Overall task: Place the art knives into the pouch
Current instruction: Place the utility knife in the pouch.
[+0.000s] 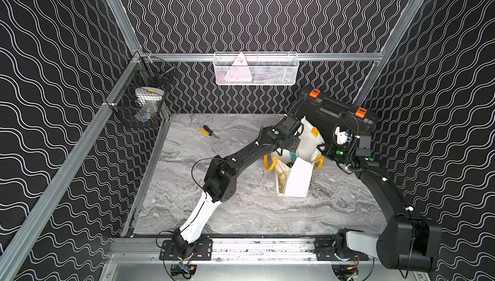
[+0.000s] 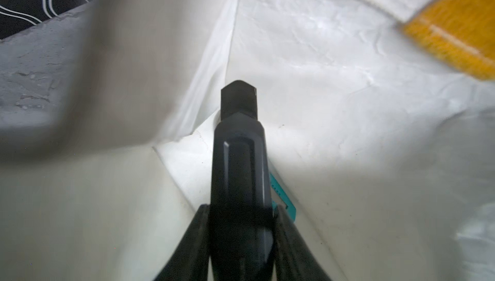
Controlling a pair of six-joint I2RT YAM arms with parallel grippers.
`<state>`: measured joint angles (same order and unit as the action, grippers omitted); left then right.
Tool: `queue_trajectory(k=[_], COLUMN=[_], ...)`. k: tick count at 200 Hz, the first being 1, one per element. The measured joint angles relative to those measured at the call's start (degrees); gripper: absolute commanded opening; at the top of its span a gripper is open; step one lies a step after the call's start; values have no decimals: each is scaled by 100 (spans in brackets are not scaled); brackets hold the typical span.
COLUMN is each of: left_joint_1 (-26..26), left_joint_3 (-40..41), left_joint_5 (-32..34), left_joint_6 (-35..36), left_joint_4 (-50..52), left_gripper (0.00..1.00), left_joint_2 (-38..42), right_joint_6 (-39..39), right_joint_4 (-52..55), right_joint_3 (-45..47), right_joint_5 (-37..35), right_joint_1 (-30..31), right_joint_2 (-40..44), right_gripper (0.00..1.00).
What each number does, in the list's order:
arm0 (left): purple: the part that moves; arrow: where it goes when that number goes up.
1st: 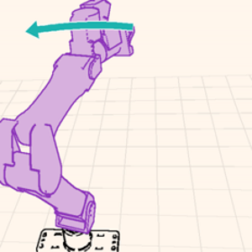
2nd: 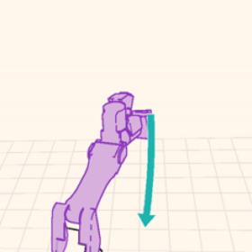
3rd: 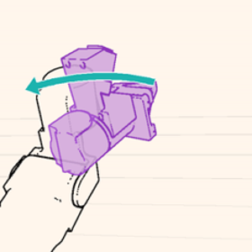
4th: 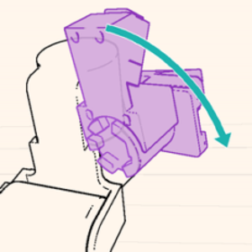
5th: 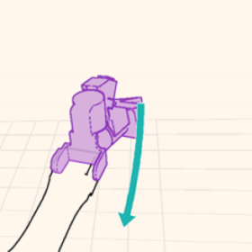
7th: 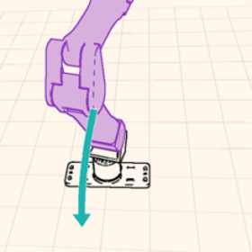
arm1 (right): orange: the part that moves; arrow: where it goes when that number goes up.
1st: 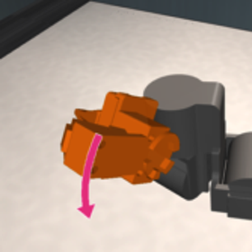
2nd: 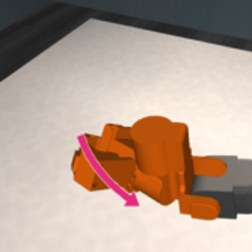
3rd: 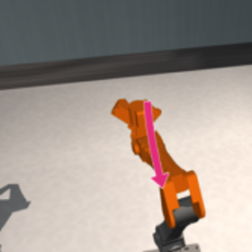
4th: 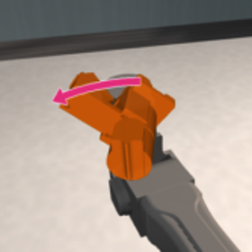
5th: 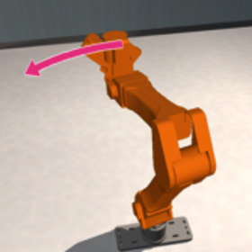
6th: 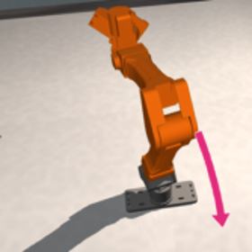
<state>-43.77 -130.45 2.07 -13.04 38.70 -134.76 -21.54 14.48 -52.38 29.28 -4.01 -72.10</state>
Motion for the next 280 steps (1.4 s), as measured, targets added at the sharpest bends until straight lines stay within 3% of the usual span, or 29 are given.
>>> queue_trajectory(k=[108, 209, 280], left_joint_1=[31, 31, -136], left_joint_3=[-833, -745, -286], left_joint_5=[-496, -1071, -1071], left_joint_6=[70, -127, -98], left_joint_4=[254, 328, -13], left_gripper=[33, 33, 33], left_joint_2=[-901, -1344, -1274], right_joint_6=[11, 11, 9], right_joint_4=[-61, -192, -190], right_joint_3=[0, 0, 0], right_joint_5=[22, 144, 168], right_joint_1=[55, 166, 170], right_joint_2=[-28, -109, -109], right_gripper=[0, 0, 0])
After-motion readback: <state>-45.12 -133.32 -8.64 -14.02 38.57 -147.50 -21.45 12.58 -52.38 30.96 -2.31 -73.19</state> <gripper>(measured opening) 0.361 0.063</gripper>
